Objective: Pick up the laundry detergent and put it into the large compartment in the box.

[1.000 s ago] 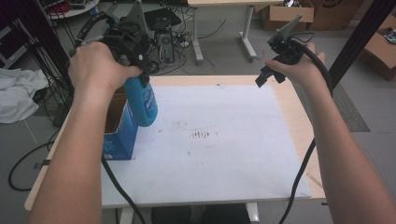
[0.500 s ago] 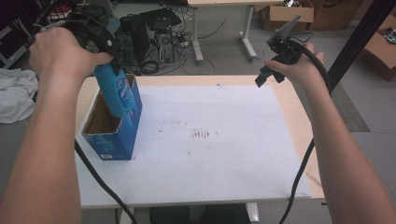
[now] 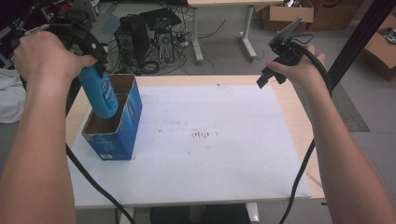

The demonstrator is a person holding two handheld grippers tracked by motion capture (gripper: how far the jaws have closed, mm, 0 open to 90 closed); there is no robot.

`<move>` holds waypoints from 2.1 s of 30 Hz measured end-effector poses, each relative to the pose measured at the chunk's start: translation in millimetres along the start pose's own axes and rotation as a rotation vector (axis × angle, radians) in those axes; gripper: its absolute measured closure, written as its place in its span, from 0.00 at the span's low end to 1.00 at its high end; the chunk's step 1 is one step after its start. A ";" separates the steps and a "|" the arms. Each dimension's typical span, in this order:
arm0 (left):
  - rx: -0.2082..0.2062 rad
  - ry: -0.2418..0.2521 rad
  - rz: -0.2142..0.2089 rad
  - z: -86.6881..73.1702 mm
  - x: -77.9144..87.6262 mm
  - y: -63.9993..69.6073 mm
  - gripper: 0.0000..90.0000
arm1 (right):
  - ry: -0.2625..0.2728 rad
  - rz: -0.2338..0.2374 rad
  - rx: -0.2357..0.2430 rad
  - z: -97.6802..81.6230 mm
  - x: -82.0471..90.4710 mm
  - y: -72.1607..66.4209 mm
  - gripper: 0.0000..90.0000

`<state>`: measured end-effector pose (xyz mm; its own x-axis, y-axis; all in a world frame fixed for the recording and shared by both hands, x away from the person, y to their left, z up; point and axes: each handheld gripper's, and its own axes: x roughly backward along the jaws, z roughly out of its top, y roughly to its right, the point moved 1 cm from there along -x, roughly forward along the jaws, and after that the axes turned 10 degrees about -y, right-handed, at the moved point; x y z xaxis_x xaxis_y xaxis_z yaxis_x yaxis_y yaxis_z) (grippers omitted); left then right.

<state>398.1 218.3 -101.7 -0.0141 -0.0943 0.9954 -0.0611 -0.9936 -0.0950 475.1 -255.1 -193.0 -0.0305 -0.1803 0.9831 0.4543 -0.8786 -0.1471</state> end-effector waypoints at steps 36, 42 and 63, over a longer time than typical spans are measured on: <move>0.029 -0.106 -0.039 18.8 -121.5 -17.7 0.42 | -0.028 -0.013 0.015 5.2 -12.9 -1.2 0.19; 0.024 -0.133 -0.046 22.2 -141.5 -14.3 0.42 | -0.035 -0.016 0.017 6.2 -14.1 -1.6 0.19; 0.011 -0.161 -0.051 23.8 -181.2 -13.2 0.42 | -0.049 -0.018 0.023 9.3 -21.4 -1.8 0.19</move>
<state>425.2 247.0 -280.7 0.1487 -0.0519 0.9875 -0.0473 -0.9979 -0.0453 483.3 -245.5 -212.7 0.0046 -0.1426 0.9898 0.4743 -0.8711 -0.1277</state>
